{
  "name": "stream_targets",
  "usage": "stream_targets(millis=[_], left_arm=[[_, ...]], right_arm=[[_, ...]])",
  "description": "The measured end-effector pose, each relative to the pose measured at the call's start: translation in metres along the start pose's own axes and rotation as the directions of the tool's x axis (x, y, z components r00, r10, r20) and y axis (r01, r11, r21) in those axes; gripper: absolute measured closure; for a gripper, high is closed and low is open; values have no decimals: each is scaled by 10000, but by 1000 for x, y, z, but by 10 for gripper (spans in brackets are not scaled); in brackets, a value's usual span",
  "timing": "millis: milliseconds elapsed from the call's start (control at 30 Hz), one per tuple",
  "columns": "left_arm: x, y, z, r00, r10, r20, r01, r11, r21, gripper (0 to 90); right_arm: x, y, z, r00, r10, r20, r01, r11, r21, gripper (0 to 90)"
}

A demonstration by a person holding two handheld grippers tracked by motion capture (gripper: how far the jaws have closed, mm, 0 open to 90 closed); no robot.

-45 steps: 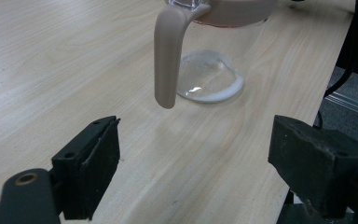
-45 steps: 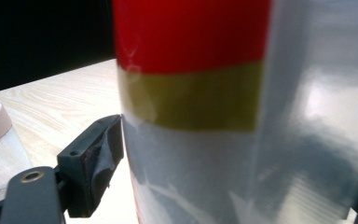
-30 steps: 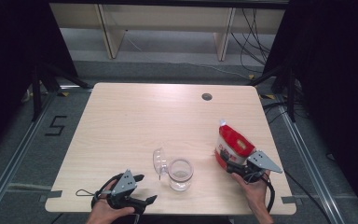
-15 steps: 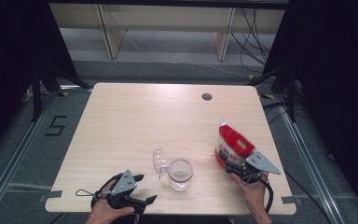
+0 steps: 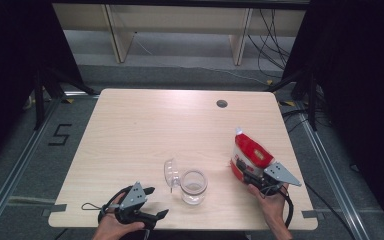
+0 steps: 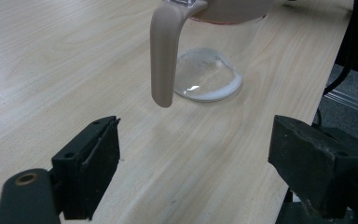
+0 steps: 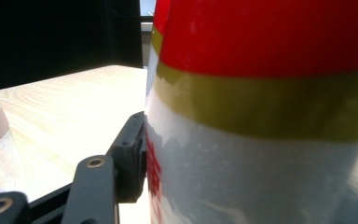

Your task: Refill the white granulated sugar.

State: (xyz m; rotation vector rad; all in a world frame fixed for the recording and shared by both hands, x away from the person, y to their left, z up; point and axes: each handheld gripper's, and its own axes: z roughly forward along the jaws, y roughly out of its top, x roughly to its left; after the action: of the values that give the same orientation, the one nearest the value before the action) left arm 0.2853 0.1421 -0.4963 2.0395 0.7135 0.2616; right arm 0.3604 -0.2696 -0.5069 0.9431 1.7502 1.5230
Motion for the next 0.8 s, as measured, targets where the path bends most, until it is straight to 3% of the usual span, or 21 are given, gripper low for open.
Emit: stream_targets(millis=[33,233,367,433,467,533,600,667,800], left_arm=[[1,0,-1,9998,173,-14,-173,9997,187,160],[0,0,0,10000,-9,20,9,10000,-6,160],[1,0,0,9998,183,-31,-183,9998,-57,160],[1,0,0,9999,123,92,-124,9999,88,160],[0,0,0,10000,-61,61,62,9999,-85,160],[2,1,-1,9998,184,117,-183,9998,-80,160],[1,0,0,9998,-54,178,56,9999,-100,160],[2,1,-1,9996,293,-47,-293,9994,-178,160],[2,1,-1,9997,197,124,-195,9997,-156,160]], right_arm=[[-1,0,0,10000,-65,-51,65,10000,-37,445],[-2,-1,1,9997,-79,-223,77,10000,-62,443],[-1,-1,0,9995,275,-132,-275,9996,-9,459],[-1,0,-1,9993,322,-185,-320,9994,118,471],[-2,0,-1,9996,224,-196,-220,9996,172,475],[-1,0,-1,9992,350,-179,-347,9993,171,477],[-2,1,-1,9992,305,-258,-301,9994,143,478],[-3,2,-2,9990,215,-397,-206,9995,228,482],[-3,2,-4,9980,459,-440,-448,9987,245,484]])
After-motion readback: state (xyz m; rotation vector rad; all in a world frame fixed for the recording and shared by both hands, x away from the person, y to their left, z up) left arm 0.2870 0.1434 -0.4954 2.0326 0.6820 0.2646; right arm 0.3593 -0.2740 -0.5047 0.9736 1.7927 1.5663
